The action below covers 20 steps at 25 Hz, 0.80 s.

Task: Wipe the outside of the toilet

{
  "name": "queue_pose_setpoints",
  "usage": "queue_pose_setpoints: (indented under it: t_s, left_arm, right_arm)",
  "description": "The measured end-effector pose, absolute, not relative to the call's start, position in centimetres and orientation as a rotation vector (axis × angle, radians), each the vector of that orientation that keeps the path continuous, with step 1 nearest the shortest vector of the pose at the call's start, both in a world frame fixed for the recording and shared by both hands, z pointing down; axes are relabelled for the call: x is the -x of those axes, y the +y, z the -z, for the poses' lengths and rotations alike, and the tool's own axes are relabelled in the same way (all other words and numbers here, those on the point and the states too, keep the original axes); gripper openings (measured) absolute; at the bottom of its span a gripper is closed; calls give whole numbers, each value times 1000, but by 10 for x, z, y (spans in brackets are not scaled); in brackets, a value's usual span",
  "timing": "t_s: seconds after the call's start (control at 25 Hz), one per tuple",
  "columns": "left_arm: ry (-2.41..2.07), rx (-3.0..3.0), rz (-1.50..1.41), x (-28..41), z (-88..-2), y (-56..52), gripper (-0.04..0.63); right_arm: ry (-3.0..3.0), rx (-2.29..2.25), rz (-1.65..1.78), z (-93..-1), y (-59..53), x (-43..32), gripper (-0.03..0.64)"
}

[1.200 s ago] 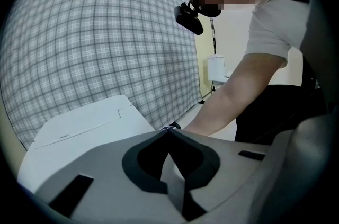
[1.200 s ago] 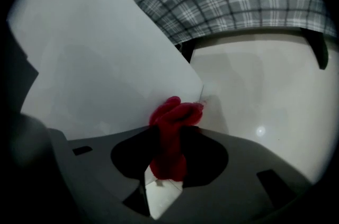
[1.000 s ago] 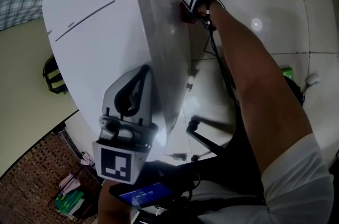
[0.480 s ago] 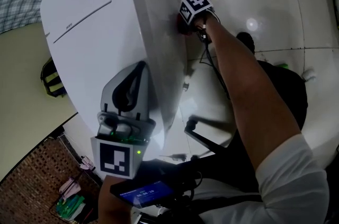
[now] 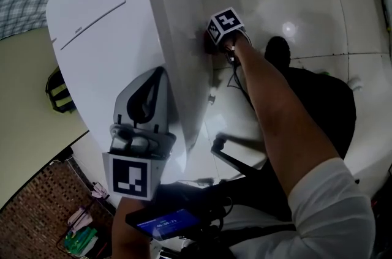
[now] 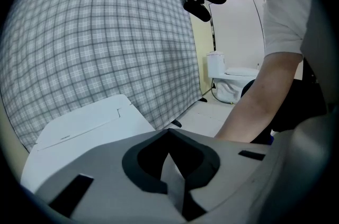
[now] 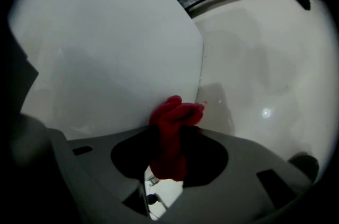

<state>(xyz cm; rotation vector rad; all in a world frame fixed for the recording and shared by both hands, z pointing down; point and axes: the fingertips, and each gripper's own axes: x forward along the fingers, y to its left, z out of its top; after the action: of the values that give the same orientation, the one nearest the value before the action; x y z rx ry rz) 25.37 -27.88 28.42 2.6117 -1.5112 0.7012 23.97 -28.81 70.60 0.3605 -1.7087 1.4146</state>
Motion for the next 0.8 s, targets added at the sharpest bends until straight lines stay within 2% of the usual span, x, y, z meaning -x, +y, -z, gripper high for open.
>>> queue_pose_setpoints:
  t_s: [0.8]
  left_arm:
    - [-1513, -2614, -656, -255, -283, -278, -9]
  right_arm:
    - [-1608, -174, -1405, -710, -173, -247, 139]
